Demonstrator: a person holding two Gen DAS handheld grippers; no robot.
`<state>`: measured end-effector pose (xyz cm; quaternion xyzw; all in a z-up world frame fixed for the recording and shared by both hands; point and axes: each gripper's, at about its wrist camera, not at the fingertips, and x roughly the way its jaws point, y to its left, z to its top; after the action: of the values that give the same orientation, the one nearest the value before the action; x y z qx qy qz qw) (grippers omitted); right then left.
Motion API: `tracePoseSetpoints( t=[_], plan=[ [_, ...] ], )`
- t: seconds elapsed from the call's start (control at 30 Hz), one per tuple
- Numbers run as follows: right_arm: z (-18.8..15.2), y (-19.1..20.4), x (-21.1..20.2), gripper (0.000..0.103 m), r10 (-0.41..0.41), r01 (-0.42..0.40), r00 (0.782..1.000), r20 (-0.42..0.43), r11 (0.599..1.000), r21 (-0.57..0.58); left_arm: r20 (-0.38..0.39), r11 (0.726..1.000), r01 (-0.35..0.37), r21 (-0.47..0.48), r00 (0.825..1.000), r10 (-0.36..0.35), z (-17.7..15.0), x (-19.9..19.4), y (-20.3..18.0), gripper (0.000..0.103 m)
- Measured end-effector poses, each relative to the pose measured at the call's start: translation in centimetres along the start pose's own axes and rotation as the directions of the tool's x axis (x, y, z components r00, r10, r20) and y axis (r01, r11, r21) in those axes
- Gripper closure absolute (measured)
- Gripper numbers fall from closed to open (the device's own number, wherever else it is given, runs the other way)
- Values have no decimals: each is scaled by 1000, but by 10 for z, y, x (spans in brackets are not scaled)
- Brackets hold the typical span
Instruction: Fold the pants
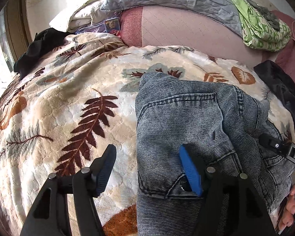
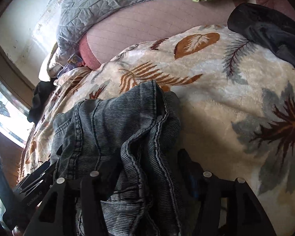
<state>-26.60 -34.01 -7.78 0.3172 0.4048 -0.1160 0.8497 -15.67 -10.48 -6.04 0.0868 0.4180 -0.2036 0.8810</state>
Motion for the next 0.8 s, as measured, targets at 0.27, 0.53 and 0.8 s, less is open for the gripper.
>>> tracePoseSetpoints(
  t=[0.27,0.53,0.8],
  plan=[
    [-29,6,-111,37,20,-5,973,230,998,-69,147,989,-149,-10,978,148,-12,-86,4,29],
    [-83,18,-215,32,11,26,926,377,995,-93,274,985,-173,-8,947,168,-42,-194,2,22],
    [-111,55,-281,31,25,60,903,430,982,-182,343,987,-158,-2,927,149,-63,-281,-4,21]
  ],
)
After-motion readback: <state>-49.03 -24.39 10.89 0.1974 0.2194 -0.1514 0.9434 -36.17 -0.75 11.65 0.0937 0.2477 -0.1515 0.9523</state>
